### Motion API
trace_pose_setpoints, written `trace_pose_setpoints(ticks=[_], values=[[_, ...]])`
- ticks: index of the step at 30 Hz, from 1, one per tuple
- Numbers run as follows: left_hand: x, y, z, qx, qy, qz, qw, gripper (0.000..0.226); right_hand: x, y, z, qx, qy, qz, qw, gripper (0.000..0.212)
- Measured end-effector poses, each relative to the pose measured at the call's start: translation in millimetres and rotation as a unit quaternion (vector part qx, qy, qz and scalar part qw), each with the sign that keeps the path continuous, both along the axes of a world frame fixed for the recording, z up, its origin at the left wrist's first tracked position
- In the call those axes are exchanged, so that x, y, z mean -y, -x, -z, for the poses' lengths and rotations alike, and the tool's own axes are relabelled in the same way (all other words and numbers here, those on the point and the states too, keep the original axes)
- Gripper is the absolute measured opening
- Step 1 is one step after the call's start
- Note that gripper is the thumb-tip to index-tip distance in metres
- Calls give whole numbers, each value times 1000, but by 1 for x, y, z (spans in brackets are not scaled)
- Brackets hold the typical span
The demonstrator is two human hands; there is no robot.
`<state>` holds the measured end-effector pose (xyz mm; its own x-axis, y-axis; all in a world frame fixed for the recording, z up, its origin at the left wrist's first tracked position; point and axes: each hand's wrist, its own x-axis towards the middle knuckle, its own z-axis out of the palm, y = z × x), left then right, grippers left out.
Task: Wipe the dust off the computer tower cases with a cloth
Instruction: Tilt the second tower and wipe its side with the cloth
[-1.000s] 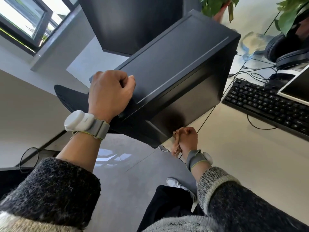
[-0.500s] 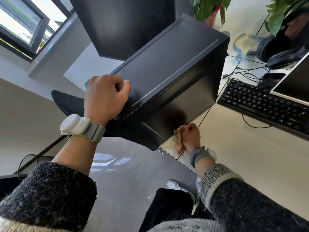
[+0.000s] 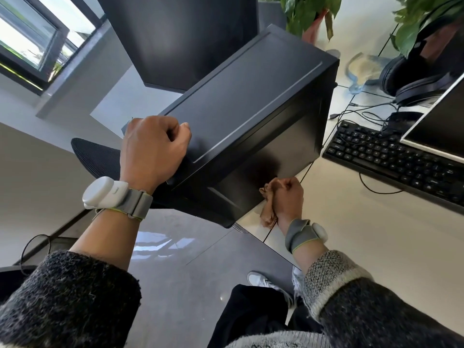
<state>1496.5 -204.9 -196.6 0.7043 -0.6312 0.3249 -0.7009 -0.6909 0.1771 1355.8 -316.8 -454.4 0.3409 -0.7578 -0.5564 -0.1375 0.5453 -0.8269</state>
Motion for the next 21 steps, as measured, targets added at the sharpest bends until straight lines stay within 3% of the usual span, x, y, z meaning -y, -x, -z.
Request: trace_pose_setpoints(ticks=[3,9,15,17,21], values=[[0,-1,0,0,4,7,1000,48,-2,2,-4,15,34,-10,999,13],[-1,0,-2,-13,7,10,1000,47,25,7,9,33,-127,-54,990,21],[0,1,-2,-27,21,2,999,49,25,6,-9,10,23,0,1000,4],[-1,1,-3,-27,23,2,999,49,27,2,22,-8,14,-26,1000,6],[0,2,-2,-30,21,-2,999,49,49,-6,155,-105,-19,-98,989,39]])
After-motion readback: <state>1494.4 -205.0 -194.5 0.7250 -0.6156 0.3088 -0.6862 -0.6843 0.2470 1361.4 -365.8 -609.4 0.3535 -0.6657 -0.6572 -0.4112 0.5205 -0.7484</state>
